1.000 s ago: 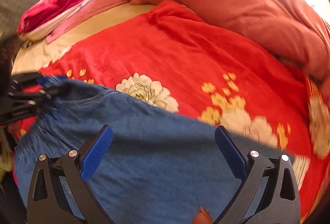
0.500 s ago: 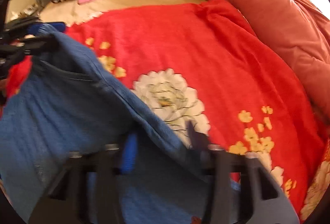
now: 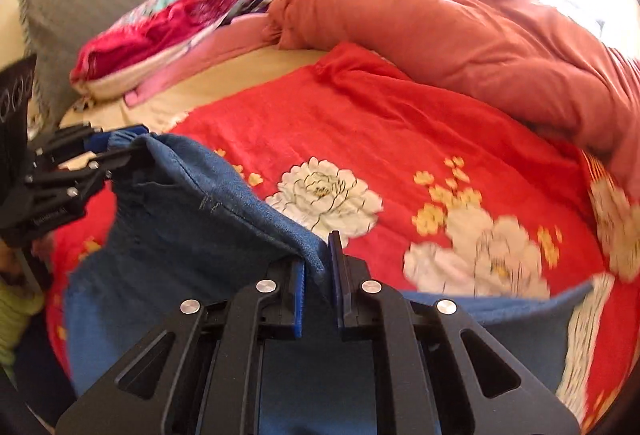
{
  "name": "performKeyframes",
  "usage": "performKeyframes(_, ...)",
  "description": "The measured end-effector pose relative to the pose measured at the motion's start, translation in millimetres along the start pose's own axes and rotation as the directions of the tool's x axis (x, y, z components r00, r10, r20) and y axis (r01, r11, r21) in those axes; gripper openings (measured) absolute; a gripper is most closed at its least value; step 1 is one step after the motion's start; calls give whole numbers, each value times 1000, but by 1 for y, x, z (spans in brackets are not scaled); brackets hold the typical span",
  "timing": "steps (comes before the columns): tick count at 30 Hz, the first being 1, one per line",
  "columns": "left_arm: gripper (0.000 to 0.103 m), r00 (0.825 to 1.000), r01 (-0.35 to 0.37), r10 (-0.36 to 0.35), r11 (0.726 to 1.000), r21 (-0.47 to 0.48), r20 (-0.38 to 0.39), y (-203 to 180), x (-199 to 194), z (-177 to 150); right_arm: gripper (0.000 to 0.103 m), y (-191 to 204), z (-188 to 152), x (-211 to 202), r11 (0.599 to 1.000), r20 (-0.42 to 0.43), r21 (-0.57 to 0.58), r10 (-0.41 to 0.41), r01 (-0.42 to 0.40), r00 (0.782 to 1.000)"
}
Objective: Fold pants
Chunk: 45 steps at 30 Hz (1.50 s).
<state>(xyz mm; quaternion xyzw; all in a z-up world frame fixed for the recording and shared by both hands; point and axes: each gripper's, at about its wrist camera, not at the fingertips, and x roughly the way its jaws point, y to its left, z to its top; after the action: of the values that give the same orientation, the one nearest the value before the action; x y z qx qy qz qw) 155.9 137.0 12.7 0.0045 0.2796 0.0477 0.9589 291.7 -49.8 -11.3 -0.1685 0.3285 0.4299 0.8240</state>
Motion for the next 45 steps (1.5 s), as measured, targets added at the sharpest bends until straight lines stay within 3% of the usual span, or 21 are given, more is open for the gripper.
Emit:
performKeyframes(6,26,998,12,-13,1000,17,54,-16,-37,-14,9,22,-36,-52,999,62,44,9,-12,998)
performKeyframes(12,27,996,70,-69,997,-15,50,-20,-73,-40,10,52,-71,-86,998,71,47,38,-41,997)
performKeyframes(17,27,995,104,-104,995,-2,7,-25,-92,-64,10,69,-96,-98,996,58,62,67,-70,996)
performKeyframes(26,27,992,105,-102,994,33,-78,-29,-109,-96,10,113,-133,-113,994,27,34,104,-105,994)
performKeyframes(30,30,986,115,-114,993,4,-124,-26,-109,-109,10,123,-144,-106,993,-17,18,119,-119,993)
performKeyframes(33,41,980,100,-104,995,-32,-169,-21,-105,-114,13,127,-156,-91,993,-79,25,117,-116,990)
performKeyframes(37,43,967,109,-136,985,-134,-214,-5,-105,-117,20,137,-166,-81,994,-102,12,112,-111,989)
performKeyframes(41,43,972,100,-134,980,-172,-194,4,-126,-116,22,137,-165,-84,992,-89,21,128,-127,988)
performKeyframes(45,43,987,114,-132,978,-174,-96,1,-158,-96,25,137,-168,-83,989,-86,35,144,-142,986)
